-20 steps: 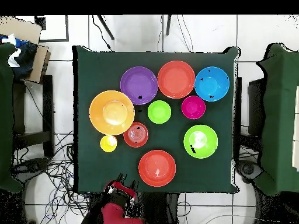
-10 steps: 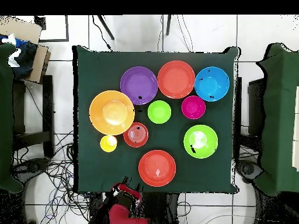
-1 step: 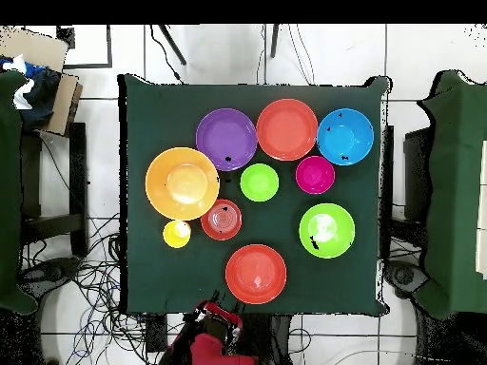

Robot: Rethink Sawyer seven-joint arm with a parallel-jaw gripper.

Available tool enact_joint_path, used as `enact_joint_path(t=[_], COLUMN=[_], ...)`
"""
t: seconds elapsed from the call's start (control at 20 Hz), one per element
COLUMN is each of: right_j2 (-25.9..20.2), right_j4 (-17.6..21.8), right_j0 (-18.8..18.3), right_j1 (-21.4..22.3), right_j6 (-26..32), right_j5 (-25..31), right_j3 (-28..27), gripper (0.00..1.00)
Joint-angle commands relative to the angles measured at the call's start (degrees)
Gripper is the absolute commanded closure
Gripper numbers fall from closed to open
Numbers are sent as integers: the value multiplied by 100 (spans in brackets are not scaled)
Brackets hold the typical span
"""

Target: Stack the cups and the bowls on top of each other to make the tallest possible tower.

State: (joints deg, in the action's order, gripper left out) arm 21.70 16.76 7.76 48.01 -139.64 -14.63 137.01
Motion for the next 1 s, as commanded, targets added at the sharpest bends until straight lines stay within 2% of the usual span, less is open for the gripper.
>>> enact_joint_path(t=[0.05, 0.3, 0.75, 1.0], right_j2=[-162, -76, 136, 101], right_j4=[319, 252, -66, -186], right_j0=[-90, -4, 342, 454], right_j1=[-368, -448, -1051, -1236], right_j6=[-230, -191, -310, -328], right_j5=[-238, -231, -666, -668], right_j3=[-305, -437, -675, -808], gripper=[0, 0, 0, 0])
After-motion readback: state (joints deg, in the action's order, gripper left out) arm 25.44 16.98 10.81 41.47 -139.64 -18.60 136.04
